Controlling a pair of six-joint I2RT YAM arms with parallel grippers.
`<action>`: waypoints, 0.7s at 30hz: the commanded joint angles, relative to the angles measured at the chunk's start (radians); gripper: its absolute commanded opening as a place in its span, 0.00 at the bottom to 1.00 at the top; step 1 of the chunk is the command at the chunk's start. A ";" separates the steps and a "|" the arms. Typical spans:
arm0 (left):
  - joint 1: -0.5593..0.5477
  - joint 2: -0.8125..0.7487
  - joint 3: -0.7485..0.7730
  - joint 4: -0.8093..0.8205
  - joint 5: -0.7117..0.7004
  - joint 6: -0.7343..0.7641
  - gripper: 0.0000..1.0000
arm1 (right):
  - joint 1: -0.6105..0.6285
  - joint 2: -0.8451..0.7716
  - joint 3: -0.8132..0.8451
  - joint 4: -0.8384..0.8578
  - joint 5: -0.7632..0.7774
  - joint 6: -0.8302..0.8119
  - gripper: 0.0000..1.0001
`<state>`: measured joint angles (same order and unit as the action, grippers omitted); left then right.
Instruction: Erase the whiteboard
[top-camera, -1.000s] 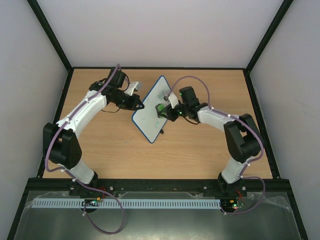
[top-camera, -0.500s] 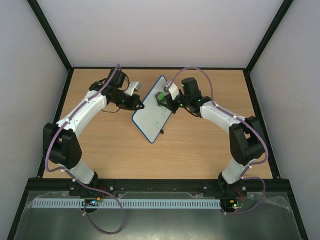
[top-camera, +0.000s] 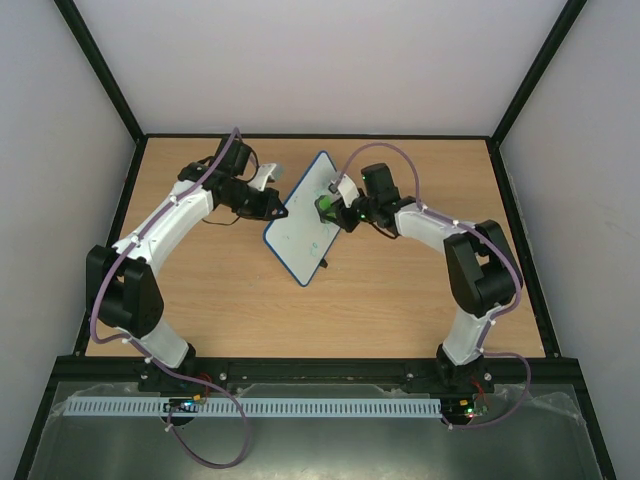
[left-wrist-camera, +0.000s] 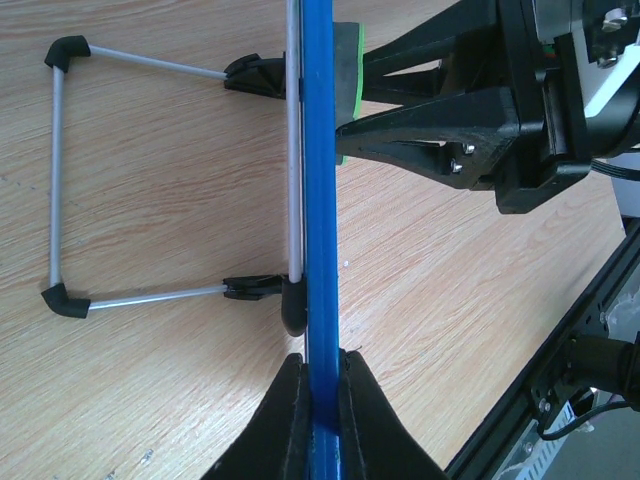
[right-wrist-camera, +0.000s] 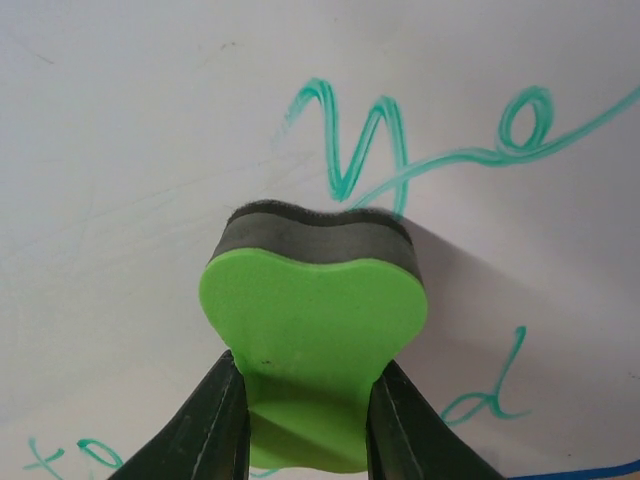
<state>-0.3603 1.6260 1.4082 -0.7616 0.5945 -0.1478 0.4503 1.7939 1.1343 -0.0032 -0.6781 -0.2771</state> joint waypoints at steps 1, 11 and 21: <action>-0.036 0.057 -0.018 -0.077 0.050 0.013 0.03 | 0.014 0.025 0.073 0.003 -0.013 -0.003 0.02; -0.037 0.058 -0.028 -0.074 0.044 0.017 0.03 | 0.014 0.128 0.289 -0.030 -0.029 0.066 0.02; -0.038 0.063 -0.010 -0.079 0.045 0.018 0.03 | 0.014 0.127 0.062 -0.017 0.012 -0.030 0.02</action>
<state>-0.3527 1.6318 1.4101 -0.7689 0.5674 -0.1467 0.4290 1.8606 1.2484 0.0204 -0.6952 -0.2646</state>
